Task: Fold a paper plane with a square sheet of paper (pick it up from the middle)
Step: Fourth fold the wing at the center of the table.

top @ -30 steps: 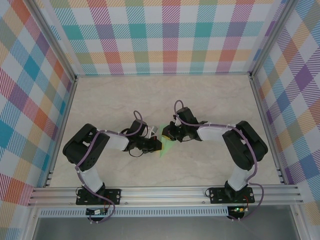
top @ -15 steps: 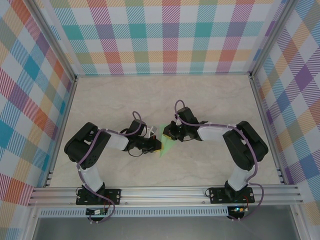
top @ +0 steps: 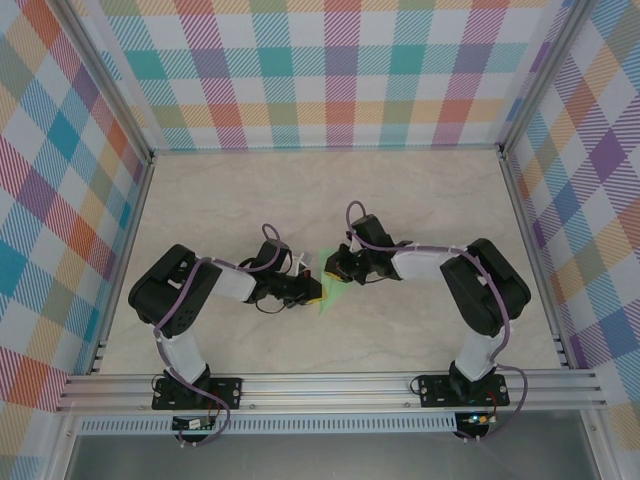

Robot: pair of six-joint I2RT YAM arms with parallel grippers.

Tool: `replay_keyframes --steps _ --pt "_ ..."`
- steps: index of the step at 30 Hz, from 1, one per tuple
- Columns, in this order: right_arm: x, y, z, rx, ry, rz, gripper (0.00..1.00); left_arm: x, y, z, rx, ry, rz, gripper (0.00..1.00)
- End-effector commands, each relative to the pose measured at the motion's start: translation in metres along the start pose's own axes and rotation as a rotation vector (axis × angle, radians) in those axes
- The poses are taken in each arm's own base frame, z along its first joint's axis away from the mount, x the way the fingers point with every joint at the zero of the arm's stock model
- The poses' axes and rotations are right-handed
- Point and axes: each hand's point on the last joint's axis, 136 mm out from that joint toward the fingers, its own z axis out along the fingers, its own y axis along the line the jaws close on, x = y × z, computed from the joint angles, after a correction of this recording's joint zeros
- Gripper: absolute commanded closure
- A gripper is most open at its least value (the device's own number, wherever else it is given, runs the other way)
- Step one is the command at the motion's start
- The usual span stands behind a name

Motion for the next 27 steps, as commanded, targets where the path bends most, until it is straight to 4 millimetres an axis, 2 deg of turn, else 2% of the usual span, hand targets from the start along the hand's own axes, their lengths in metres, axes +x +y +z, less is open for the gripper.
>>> replay_keyframes --steps 1,11,19,27 --pt "-0.002 0.012 0.005 -0.029 0.020 -0.022 0.89 -0.007 0.012 -0.006 -0.035 -0.034 -0.034 0.99" --pt "-0.007 0.003 0.004 0.026 -0.009 0.001 0.89 -0.009 0.008 -0.012 -0.061 -0.052 -0.037 1.00" --pt "-0.006 0.010 -0.014 0.003 -0.058 -0.036 0.88 -0.008 0.006 -0.009 -0.040 -0.029 -0.083 1.00" --pt "0.000 0.022 -0.005 -0.061 0.011 -0.055 0.88 -0.008 0.005 -0.006 -0.025 -0.015 -0.099 1.00"
